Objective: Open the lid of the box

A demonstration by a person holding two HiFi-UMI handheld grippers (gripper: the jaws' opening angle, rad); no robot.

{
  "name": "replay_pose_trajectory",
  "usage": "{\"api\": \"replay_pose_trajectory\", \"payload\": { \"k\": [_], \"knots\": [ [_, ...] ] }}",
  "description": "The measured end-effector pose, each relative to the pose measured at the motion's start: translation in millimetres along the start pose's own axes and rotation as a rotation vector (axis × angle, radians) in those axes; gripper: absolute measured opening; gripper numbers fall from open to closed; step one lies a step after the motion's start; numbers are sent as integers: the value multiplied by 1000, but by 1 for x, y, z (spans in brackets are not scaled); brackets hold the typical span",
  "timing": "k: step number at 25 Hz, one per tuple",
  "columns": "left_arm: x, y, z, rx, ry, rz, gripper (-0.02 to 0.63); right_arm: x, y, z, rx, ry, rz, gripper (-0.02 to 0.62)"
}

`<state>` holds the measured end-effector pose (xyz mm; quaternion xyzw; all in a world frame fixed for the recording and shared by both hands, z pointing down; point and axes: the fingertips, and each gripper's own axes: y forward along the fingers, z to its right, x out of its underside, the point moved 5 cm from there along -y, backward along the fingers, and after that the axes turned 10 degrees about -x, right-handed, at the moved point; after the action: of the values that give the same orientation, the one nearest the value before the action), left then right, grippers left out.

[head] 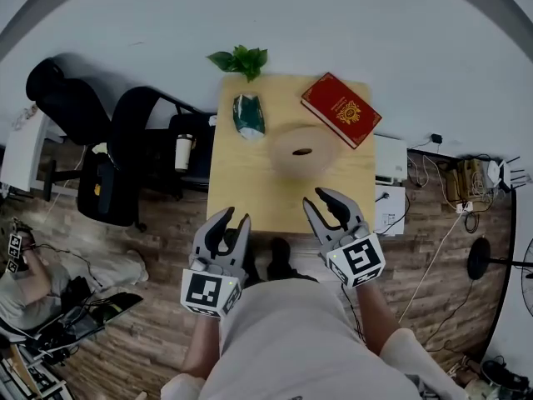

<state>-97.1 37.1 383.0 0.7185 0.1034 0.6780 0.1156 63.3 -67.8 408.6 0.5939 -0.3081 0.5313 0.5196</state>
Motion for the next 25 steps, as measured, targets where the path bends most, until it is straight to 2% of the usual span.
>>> {"api": "replay_pose_trajectory", "payload": {
  "k": [11,20,25],
  "knots": [
    [4,15,-26,17,-2,-10,95,12,30,9,29,-31,-62,103],
    [2,38,-45,73,44,-25,95,36,57,14,54,2,-149,112],
    [7,47,-58,91,38,-43,95,48,77,18,58,7,-199,114]
  ]
}}
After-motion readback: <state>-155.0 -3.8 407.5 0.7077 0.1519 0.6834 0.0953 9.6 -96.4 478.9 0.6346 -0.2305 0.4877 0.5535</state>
